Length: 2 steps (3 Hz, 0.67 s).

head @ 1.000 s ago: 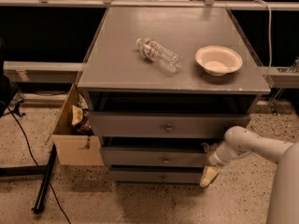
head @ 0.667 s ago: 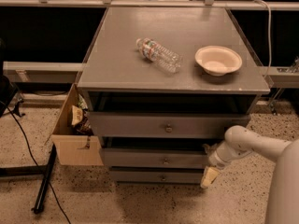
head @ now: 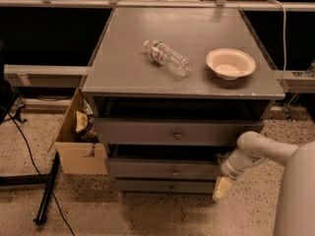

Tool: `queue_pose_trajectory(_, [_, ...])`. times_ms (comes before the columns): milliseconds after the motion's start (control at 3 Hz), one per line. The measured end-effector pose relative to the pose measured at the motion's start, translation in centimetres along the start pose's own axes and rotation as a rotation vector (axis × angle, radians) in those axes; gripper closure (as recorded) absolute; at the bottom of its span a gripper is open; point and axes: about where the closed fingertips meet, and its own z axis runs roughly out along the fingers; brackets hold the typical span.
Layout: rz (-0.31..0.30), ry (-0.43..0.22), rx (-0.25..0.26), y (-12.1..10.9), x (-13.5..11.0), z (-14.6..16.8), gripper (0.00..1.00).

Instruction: Open middle drawer

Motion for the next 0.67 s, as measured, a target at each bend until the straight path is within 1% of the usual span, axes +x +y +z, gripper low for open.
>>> queue_pose_trajectory(333, [0.019,0.014,-0.020,0.7,0.4,-0.4,0.00])
queue_pose_trajectory(667, [0.027,0.024,-0.040,2.0,0.6,-1.1,0.00])
